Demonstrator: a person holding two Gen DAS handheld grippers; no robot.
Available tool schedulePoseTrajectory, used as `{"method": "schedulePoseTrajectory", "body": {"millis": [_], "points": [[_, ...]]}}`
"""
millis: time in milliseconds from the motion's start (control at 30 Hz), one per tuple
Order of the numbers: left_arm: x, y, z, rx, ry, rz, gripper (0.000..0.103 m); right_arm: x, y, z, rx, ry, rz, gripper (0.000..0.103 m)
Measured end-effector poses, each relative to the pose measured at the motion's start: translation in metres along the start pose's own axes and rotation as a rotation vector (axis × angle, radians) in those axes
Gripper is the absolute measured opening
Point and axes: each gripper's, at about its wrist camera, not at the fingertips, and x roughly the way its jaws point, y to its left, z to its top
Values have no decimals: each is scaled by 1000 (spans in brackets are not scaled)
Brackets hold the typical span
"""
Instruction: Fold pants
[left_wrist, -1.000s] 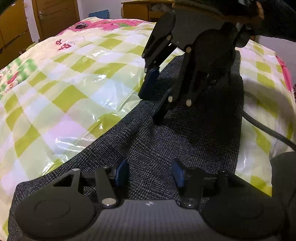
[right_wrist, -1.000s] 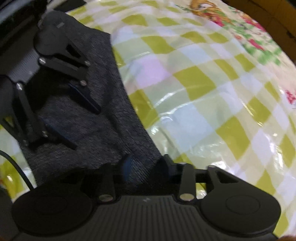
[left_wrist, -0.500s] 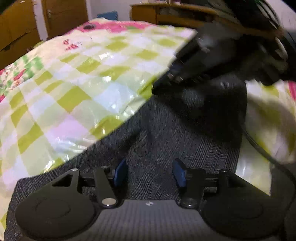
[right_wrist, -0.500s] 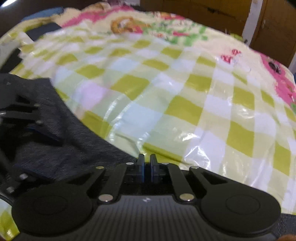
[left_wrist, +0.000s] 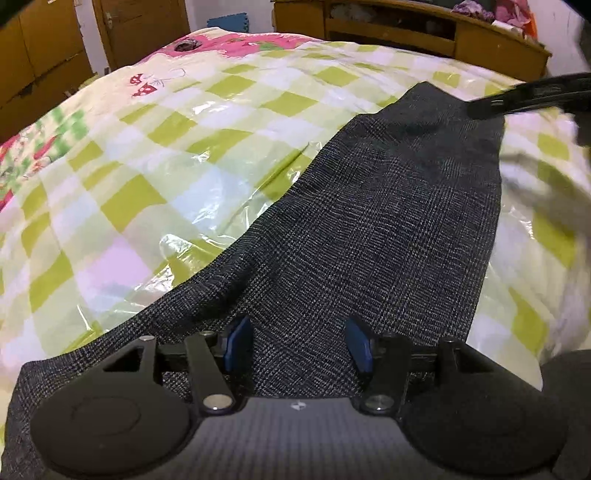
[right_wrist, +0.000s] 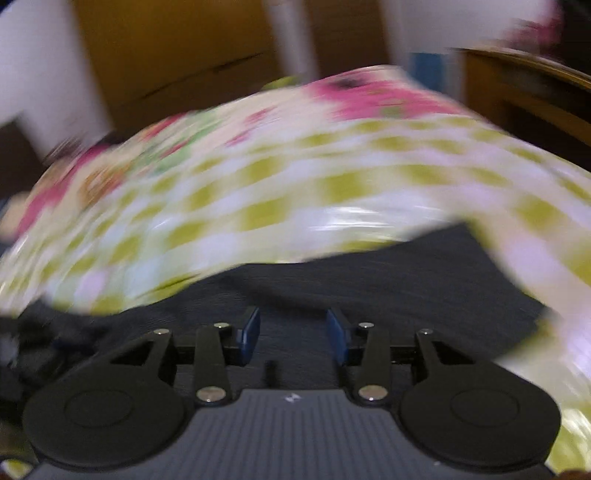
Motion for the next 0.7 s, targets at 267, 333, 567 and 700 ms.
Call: {"method": "schedulePoseTrajectory", "body": {"millis": [267, 333, 567, 700], "points": [[5, -1, 4, -78, 39, 49, 78, -3, -105, -38, 640, -140, 64, 50], [6, -5, 6, -67, 51, 69, 78, 8, -107, -36, 634, -147, 96, 50], [7, -13, 10, -31, 69, 109, 78, 22, -103, -30, 664, -185, 168, 50], [9, -13, 8, -36, 65, 112, 80, 23, -101, -35, 619, -194, 172, 50]]}}
